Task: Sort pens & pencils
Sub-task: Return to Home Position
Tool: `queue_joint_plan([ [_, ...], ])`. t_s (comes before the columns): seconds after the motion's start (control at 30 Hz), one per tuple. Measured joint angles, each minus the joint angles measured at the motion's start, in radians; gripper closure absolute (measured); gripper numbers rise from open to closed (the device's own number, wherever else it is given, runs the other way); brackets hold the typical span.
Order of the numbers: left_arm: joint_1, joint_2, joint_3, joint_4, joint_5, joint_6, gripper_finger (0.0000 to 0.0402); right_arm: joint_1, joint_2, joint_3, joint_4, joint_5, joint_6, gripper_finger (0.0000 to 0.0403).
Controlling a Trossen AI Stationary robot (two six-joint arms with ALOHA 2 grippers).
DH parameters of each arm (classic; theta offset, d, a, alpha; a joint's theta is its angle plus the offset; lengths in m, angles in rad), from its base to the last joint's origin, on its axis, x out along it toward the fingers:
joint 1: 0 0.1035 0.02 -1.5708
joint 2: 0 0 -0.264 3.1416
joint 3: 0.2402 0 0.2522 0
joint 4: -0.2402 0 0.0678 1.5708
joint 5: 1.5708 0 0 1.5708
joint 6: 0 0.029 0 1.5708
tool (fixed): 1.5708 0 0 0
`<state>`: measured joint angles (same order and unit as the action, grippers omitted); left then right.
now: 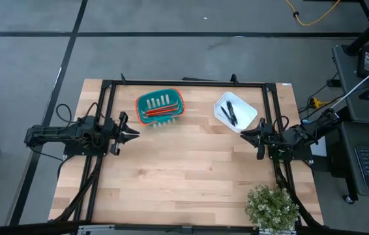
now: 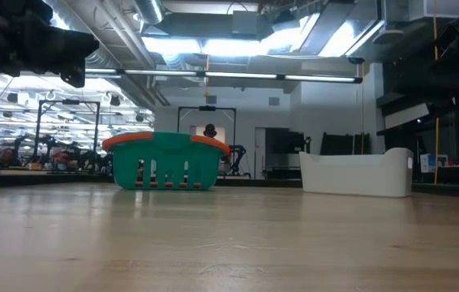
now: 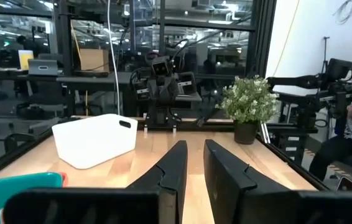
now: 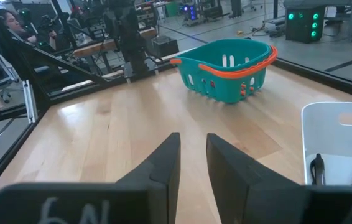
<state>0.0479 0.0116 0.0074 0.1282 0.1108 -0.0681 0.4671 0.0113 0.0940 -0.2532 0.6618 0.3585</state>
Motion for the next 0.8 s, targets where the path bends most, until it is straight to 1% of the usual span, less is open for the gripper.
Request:
queue_joint_plan([
  [0.33, 0.000, 0.000, 0.000, 0.000, 0.001, 0.000, 0.0356, 0.000, 0.000, 0.000, -0.001, 0.000, 0.000, 0.0324],
  [0.5, 0.000, 0.000, 0.000, 0.000, 0.001, 0.000, 0.0350, 0.000, -0.004, 0.000, -0.001, -0.002, 0.006, 0.0324],
  [0.6, 0.000, 0.000, 0.000, -0.001, 0.002, -0.001, 0.0349, -0.023, -0.008, 0.000, 0.026, -0.011, 0.001, 0.0324],
  [0.63, 0.000, 0.000, 0.000, 0.000, 0.002, -0.001, 0.0349, -0.038, -0.008, 0.000, 0.046, -0.032, -0.007, 0.0324],
  [0.7, 0.000, 0.000, 0.000, -0.001, 0.002, -0.001, 0.0349, -0.079, -0.008, -0.006, 0.119, -0.108, -0.066, 0.0324],
  [0.77, 0.000, 0.000, 0.000, -0.001, 0.002, -0.001, 0.0349, -0.137, -0.008, -0.038, 0.249, -0.228, -0.185, 0.0324],
  [0.8, 0.000, 0.000, 0.000, 0.000, 0.002, -0.001, 0.0349, -0.166, -0.008, -0.064, 0.315, -0.316, -0.258, 0.0324],
])
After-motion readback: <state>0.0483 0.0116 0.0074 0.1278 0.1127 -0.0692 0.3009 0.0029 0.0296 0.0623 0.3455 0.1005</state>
